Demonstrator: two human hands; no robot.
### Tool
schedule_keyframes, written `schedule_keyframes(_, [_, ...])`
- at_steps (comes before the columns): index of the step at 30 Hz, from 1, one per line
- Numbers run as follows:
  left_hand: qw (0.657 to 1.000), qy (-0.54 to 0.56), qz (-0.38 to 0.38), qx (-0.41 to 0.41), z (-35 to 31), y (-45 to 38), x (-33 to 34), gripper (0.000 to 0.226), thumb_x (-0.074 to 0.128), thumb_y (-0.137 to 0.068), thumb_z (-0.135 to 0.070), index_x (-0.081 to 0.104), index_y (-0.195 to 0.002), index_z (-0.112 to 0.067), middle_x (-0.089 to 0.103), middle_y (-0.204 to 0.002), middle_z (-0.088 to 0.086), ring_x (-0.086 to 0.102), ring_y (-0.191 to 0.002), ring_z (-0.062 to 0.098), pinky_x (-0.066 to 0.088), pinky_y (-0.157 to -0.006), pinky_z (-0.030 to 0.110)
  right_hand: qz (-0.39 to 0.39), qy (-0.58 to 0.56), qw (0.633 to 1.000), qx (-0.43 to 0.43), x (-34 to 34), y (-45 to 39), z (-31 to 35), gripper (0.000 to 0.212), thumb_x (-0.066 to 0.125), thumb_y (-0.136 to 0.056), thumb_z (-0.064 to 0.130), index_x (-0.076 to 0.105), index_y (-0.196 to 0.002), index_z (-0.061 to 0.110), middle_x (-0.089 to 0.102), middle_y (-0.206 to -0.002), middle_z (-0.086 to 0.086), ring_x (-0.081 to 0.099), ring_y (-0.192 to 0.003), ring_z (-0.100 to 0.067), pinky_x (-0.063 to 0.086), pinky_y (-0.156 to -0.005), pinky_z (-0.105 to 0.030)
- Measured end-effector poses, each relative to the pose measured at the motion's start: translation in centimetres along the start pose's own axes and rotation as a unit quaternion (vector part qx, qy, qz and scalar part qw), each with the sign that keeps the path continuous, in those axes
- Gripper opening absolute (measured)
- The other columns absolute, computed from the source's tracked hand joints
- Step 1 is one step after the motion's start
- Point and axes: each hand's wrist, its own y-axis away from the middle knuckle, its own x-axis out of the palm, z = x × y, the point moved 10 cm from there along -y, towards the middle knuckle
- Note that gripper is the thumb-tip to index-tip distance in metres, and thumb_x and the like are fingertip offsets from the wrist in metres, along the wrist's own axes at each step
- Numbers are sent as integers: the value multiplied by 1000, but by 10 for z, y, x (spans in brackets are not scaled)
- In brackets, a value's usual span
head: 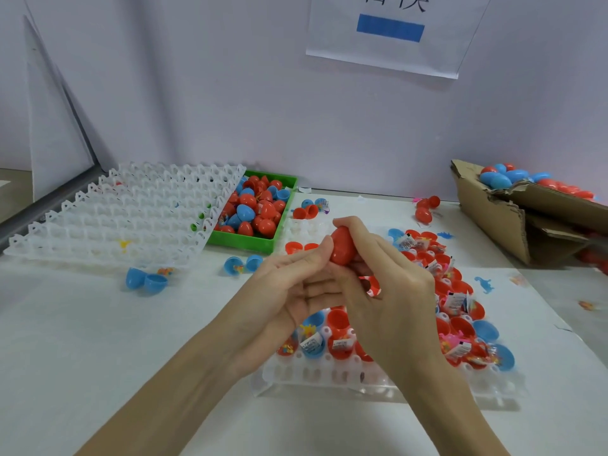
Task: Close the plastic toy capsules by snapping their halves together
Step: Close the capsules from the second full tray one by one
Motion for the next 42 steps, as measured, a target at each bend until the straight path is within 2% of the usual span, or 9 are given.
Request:
schedule_keyframes(4, [997,-63,-23,30,-11,0,-11,39,67,-96,-42,81,-105,-6,78,-108,19,76,-100,28,62,-85,32,88,-24,994,59,21,0,-11,66,69,-93,28,44,-153,15,59,-126,11,56,-105,7,41,-94,0])
schedule_keyframes(7, [950,-218,-191,120,-42,0,-55,44,68,-93,-57,82,-86,-15,79,-85,11,75,-69,22,61,-65,25,109,-19,985,130,26,2,-27,79,64,-94,42,22,-161,31,53,-140,16,55,-122,2,43,-103,-13])
schedule_keyframes(11, [892,-265,-348,117,-63,-8,-119,65,54,-91,-69,74,-77,-8,75,-67,7,70,-54,19,57,-53,22,-5,-28,980,196,-4,-1,-53,50,62,-100,21,50,-149,21,64,-128,10,61,-108,7,49,-88,-5])
schedule_keyframes(16, [975,-96,-195,52,-45,-36,-129,60,40,-109,-46,37,-155,-9,64,-143,5,70,-119,17,61,-90,26,-26,-29,963,267,-12,5,-83,29,60,-102,13,66,-129,21,70,-121,8,65,-108,-2,51,-87,-7])
schedule_keyframes(18, [967,-121,-206,85,-54,-34,-135,53,44,-111,-32,34,-157,-6,61,-146,3,68,-121,13,59,-94,24,-31,-29,962,269,-14,7,-87,26,60,-102,12,69,-123,23,70,-117,11,67,-104,-1,50,-84,-5])
schedule_keyframes(25, [843,-447,-240,180,-70,-16,-109,14,64,-101,-7,74,-105,-16,78,-84,-2,75,-74,13,60,-70,21,-29,-36,968,248,-13,5,-84,32,59,-101,5,67,-102,36,65,-98,30,67,-93,7,50,-75,-4])
schedule_keyframes(30, [752,-592,-206,203,-66,-42,-74,14,70,-98,-15,76,-111,-17,72,-97,-11,64,-84,-3,49,-74,4,-25,-25,970,240,-13,4,-82,35,60,-100,4,66,-98,38,63,-96,32,67,-92,3,48,-76,-3])
schedule_keyframes(38, [645,-761,-2,68,-47,-97,-48,24,62,-103,-14,72,-126,-16,72,-120,0,64,-97,7,48,-82,15,-13,-30,966,257,-11,6,-87,32,59,-101,6,67,-98,37,66,-96,28,68,-91,1,53,-77,-9])
schedule_keyframes(42, [641,-765,5,52,-50,-96,-59,27,70,-98,-10,71,-124,-15,71,-113,-3,64,-94,5,46,-74,10,-6,-40,965,258,-7,8,-86,29,58,-101,5,71,-100,31,69,-95,23,66,-91,4,54,-78,-10])
